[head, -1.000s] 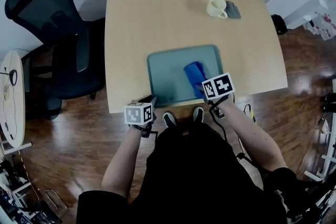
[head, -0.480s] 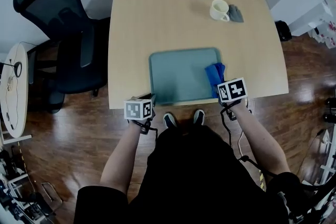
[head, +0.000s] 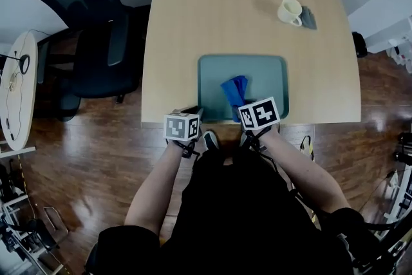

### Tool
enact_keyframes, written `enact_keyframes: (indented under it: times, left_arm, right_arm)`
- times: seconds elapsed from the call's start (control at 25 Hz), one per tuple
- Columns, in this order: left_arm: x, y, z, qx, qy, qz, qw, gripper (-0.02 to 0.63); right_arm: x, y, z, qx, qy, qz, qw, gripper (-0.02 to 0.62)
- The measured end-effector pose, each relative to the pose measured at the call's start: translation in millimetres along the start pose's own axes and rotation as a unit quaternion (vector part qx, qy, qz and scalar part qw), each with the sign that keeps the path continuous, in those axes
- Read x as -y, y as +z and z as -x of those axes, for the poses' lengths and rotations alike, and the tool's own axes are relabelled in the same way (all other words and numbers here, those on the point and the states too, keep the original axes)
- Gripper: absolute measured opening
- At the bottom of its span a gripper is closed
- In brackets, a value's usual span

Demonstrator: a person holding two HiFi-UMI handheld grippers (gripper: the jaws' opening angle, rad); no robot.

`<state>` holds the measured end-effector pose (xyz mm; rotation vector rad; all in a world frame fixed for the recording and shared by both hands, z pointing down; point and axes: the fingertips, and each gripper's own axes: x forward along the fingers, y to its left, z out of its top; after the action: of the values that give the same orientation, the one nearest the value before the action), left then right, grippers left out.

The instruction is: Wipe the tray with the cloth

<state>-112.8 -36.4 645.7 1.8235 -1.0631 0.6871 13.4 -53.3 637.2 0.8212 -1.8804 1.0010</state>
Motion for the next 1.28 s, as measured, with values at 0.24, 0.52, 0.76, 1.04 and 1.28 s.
enact_keyframes:
  times: [0.24,0.52,0.76,1.04,1.28]
  left_arm:
    - [0.3,0.9,0.7,0.003,-0.015,0.006,0.9999,0.051]
    - [-5.8,3.5,3.9,0.011,-0.027,0.032,0.9991,0.044]
    - [-2.2,-5.6,0.3,0.003,-0.036,0.019,0.9992,0.048]
    - [1.9,-2.0,-3.1,0.000,-0.025,0.015,0.9996,0.049]
    - [1.3,2.7,-3.4,0.005,-0.022,0.009,0.9997,0.049]
  right_arm:
    - [-58.8,22.3,-29.6,0.001,0.052,0.018,0.999,0.149]
    - [-93.2,36.1,-49.7,-0.003,0.079,0.033,0.996,0.147]
    - [-58.3,31.8,-41.3,-0.034,0.055,0.087,0.994,0.147]
    - [1.9,101.0,-22.9,-0.037,-0.063,0.264,0.962,0.146]
    - [-5.8,168.9,-29.9,-0.030,-0.131,0.503,0.854,0.146]
